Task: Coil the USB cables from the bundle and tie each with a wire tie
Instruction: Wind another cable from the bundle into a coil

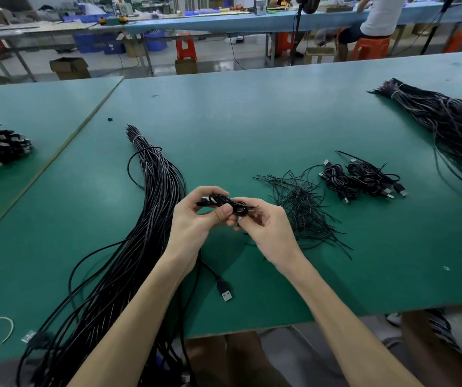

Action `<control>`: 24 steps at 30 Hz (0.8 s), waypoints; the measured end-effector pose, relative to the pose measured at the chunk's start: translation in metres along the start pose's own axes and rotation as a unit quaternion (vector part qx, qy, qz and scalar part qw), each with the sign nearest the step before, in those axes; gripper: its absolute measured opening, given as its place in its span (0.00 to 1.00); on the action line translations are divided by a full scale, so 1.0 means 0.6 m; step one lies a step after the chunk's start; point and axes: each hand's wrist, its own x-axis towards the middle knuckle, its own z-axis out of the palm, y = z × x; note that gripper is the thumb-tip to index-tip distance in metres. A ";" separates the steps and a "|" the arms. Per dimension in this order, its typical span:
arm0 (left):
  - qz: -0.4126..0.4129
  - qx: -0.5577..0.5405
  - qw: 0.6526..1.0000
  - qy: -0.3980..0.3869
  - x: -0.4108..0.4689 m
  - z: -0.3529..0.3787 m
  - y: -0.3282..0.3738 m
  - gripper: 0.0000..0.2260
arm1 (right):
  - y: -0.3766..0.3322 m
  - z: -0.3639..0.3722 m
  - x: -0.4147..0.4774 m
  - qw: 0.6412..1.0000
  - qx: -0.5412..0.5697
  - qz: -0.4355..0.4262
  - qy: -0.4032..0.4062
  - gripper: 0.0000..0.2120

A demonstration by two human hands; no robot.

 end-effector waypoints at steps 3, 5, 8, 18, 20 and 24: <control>-0.001 0.013 1.000 0.012 0.002 0.001 -0.002 0.09 | 0.000 -0.001 -0.001 1.000 0.001 0.016 -0.009 0.16; -0.015 0.017 0.999 0.035 0.003 0.002 -0.005 0.09 | 0.000 -0.002 -0.001 1.000 -0.002 0.027 -0.016 0.15; -0.028 0.028 0.998 0.048 0.000 0.005 -0.010 0.09 | -0.002 -0.001 -0.002 0.999 0.014 0.044 -0.019 0.13; 0.020 0.045 0.999 -0.024 -0.004 0.011 -0.003 0.08 | -0.002 -0.004 0.001 0.994 0.088 0.034 0.050 0.05; 0.022 0.043 0.999 -0.018 -0.005 0.013 -0.003 0.08 | -0.003 -0.004 0.002 0.994 0.094 0.030 0.051 0.07; 0.016 0.050 0.999 -0.010 -0.007 0.015 0.001 0.09 | -0.003 -0.004 0.002 0.991 0.123 0.031 0.050 0.09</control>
